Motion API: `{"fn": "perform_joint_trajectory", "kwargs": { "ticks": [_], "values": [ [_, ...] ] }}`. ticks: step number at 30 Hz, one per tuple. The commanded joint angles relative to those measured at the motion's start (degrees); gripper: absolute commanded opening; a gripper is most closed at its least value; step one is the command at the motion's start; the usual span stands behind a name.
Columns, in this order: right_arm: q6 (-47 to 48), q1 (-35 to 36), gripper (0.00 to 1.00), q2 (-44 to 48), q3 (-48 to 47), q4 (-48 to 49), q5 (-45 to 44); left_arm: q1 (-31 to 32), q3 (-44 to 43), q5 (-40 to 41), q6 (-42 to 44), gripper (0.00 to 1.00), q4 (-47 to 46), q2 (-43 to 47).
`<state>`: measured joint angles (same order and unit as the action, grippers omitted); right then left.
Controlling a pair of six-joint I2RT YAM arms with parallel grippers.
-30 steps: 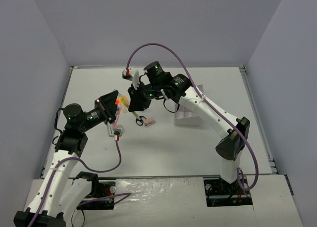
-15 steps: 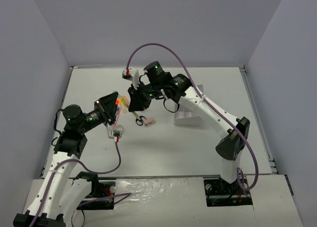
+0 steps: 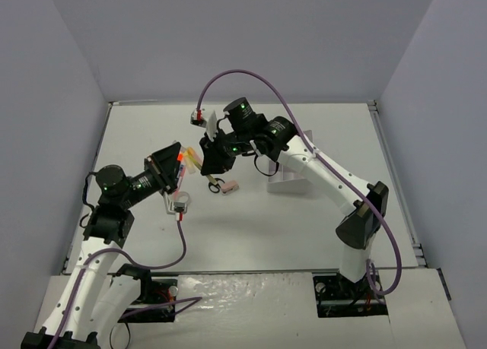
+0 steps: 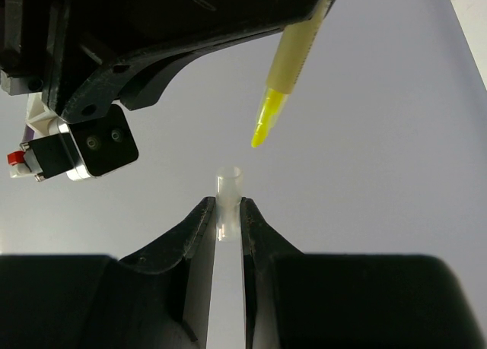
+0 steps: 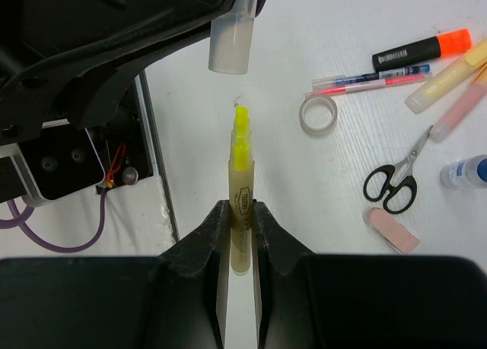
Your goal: Sort the stationery into containers
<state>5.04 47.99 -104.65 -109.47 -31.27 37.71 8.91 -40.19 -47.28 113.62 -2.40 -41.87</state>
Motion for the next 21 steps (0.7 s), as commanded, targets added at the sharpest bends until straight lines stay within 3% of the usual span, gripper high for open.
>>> {"fn": "perform_joint_trajectory", "kwargs": {
  "ticks": [1, 21],
  "values": [
    [0.59, -0.05, 0.0, 4.28, -0.84, 2.04, 0.82, 0.23, -1.64, -1.15, 25.86, 0.0, -0.75, 1.63],
    [0.59, -0.03, 0.0, 2.26, -2.06, 2.5, 2.13, 0.23, -3.08, -0.13, 26.57, 0.0, 1.88, -1.48]
  ]
}}
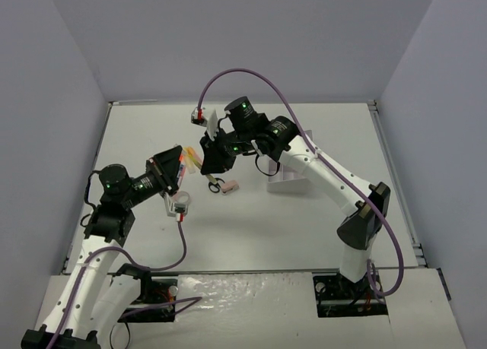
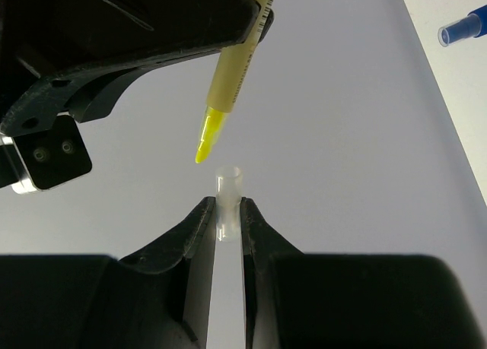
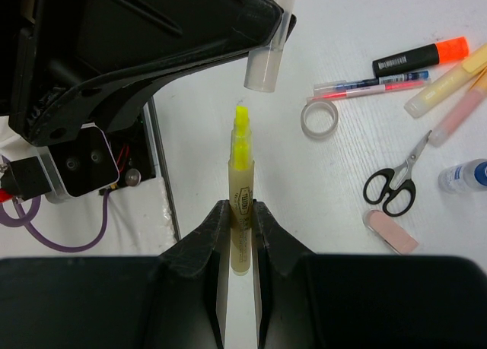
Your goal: Sort the stationery into containers
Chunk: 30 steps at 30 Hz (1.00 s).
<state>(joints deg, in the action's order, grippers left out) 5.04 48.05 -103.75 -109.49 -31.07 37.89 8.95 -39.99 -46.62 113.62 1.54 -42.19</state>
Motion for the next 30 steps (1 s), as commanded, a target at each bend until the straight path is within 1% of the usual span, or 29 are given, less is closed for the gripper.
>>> {"fn": "perform_joint_trajectory", "kwargs": {
  "ticks": [1, 7, 13, 30],
  "values": [
    [0.59, -0.13, 0.0, 1.36, -2.04, 2.27, 1.99, 0.19, -3.42, -0.5, 26.36, 0.0, -2.27, -1.41],
    [0.61, -0.33, 0.0, 0.72, -2.37, 2.24, 2.14, 0.56, -3.69, -0.03, 25.4, 0.0, -2.84, -1.58],
    [0.31, -0.4, 0.0, 0.04, -2.73, 2.26, 2.47, 1.6, -3.69, 1.18, 22.6, 0.0, -4.72, -1.67],
    [0.21, -0.44, 0.0, 0.52, -1.49, 2.27, 2.1, 1.68, -3.96, 1.66, 22.11, 0.0, -5.37, -1.18]
  ]
}}
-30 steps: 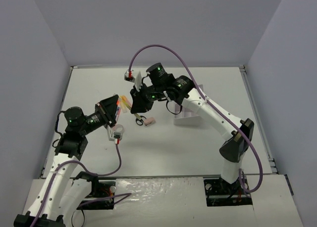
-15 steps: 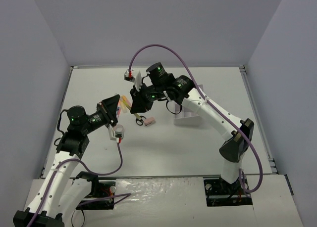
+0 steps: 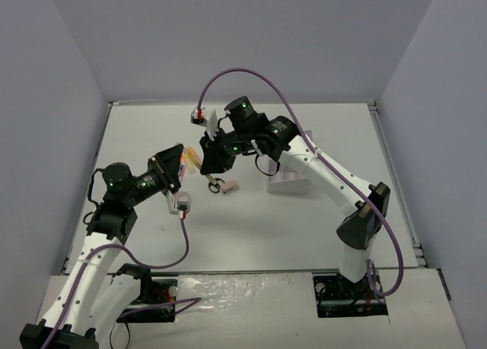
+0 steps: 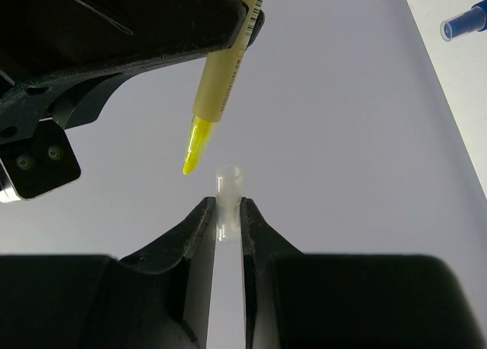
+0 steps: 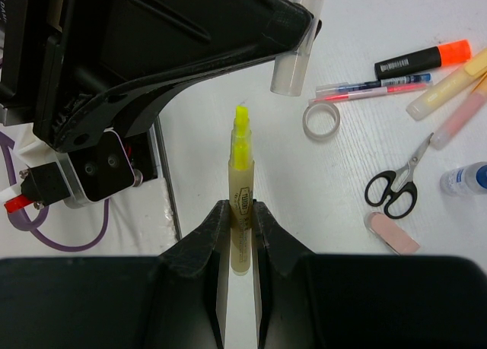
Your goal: Sort the stationery into containers
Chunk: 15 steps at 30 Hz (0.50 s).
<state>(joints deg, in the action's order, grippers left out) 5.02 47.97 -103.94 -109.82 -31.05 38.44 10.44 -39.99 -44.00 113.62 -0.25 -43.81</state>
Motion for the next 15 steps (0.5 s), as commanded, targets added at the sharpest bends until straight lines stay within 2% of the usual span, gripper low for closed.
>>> {"fn": "perform_joint_trajectory", "kwargs": {
  "ticks": [1, 15],
  "values": [
    [0.19, -0.4, 0.0, 0.62, -1.12, 2.29, 1.55, 0.2, -3.96, -1.04, 22.15, 0.0, -3.66, 0.53],
    [-0.01, -0.42, 0.0, 0.41, -0.97, 2.22, 1.55, 0.25, -3.64, -1.36, 22.14, 0.0, -5.86, 0.57]
  ]
}}
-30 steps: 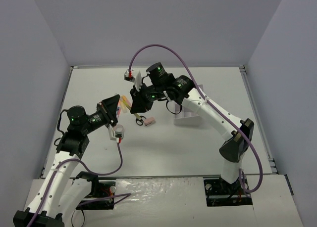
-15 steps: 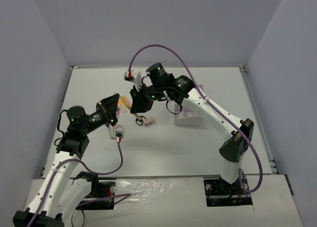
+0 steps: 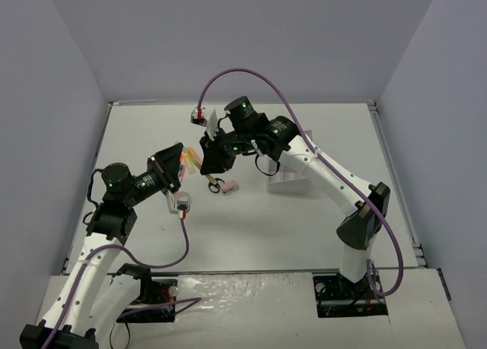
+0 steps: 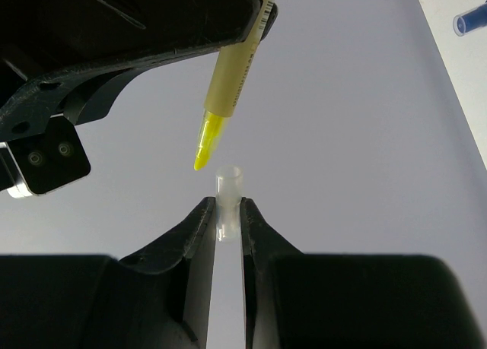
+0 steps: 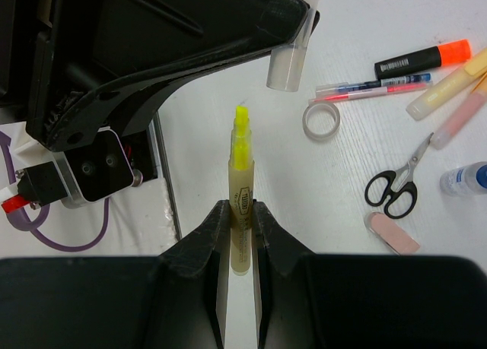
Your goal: Sort the stationery into containers
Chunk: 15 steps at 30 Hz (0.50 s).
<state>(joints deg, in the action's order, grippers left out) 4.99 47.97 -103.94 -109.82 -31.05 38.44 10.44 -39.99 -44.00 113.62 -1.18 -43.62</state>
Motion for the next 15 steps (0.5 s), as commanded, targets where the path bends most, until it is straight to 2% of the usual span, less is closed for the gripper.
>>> {"fn": "perform_joint_trajectory", "kwargs": {
  "ticks": [1, 15],
  "values": [
    [0.02, -0.42, 0.0, 0.41, -1.0, 2.22, 1.55, 0.28, -3.59, -1.44, 22.27, 0.0, -4.99, 0.37],
    [-0.25, -0.42, 0.0, 0.1, -1.09, 2.22, 1.29, 0.24, -3.25, -3.1, 23.38, 0.0, -4.46, 1.03]
  ]
}}
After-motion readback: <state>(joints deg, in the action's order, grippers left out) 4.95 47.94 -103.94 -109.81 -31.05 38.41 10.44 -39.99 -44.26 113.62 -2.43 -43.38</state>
